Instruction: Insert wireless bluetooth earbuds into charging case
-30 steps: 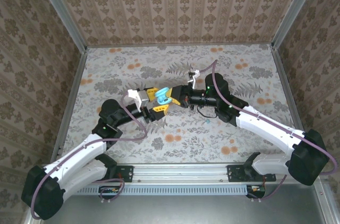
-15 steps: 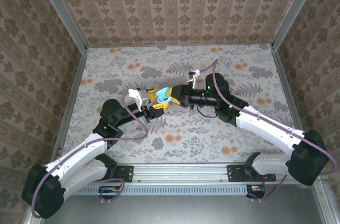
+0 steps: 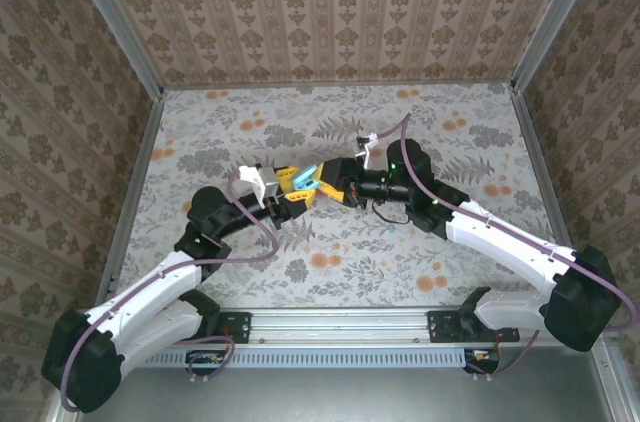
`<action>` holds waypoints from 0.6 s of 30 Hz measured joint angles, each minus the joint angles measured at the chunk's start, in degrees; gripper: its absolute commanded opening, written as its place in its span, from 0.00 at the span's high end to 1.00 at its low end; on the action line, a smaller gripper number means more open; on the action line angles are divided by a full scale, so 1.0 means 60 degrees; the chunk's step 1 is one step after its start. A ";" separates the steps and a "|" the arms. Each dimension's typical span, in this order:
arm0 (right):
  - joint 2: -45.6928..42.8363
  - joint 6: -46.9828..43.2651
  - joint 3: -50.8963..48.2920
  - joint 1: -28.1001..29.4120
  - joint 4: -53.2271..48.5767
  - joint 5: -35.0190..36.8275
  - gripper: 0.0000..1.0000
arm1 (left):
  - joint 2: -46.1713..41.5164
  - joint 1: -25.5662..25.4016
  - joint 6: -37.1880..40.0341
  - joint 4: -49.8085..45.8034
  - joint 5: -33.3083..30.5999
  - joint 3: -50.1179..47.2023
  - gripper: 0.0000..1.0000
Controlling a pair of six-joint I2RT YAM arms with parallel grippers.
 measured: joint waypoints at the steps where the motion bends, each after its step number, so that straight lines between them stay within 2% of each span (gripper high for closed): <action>1: -0.0033 -0.0015 0.0000 0.0000 -0.0029 0.0007 0.50 | -0.0004 0.0011 -0.0055 0.0000 0.0007 0.0000 0.63; 10: -0.0022 -0.0160 0.0000 0.0000 -0.0117 -0.0044 0.51 | 0.0007 0.0138 -0.0270 -0.0404 0.0393 0.0080 0.63; 18: 0.0026 -0.0164 0.0000 -0.0058 0.0036 -0.0040 0.74 | 0.0484 0.0244 -0.0149 -0.1468 0.0780 0.0663 0.58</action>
